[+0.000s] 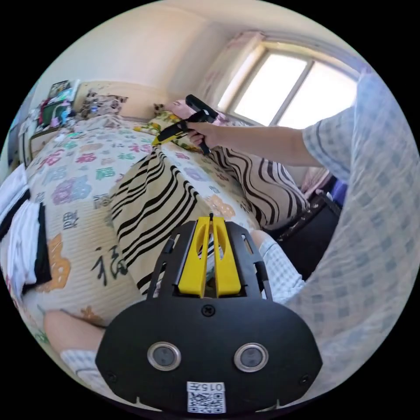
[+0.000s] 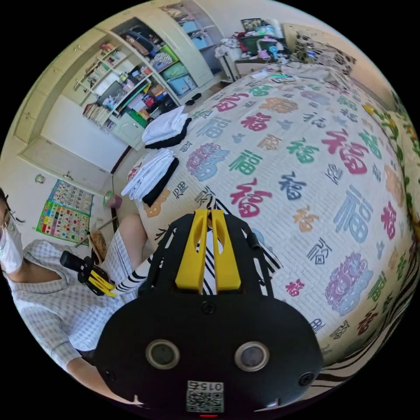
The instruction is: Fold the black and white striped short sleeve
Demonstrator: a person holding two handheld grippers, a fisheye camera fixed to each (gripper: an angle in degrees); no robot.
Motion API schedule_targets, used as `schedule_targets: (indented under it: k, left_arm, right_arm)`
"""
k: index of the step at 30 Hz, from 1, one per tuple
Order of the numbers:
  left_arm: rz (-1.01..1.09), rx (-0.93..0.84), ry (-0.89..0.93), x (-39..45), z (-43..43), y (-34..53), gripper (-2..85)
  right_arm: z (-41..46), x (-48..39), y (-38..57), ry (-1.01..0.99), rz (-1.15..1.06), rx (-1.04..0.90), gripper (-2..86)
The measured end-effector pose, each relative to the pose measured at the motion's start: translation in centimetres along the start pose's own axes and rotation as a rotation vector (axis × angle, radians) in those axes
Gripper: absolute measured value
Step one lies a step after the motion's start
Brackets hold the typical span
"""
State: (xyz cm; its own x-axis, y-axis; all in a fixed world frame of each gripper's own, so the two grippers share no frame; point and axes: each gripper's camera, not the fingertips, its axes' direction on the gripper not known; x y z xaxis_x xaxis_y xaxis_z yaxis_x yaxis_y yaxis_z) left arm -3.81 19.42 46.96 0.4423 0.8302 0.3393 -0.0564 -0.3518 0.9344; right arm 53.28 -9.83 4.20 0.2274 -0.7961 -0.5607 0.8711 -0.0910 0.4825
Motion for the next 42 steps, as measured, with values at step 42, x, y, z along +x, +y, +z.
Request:
schedule_targets:
  k: [42]
  left_arm:
    - [0.099, -0.488, -0.307, -18.0, 53.6, -18.9, 6.4]
  right_arm:
    - [-15.8, 2.3, 39.4, 0.092, 0.482, -0.102, -0.6]
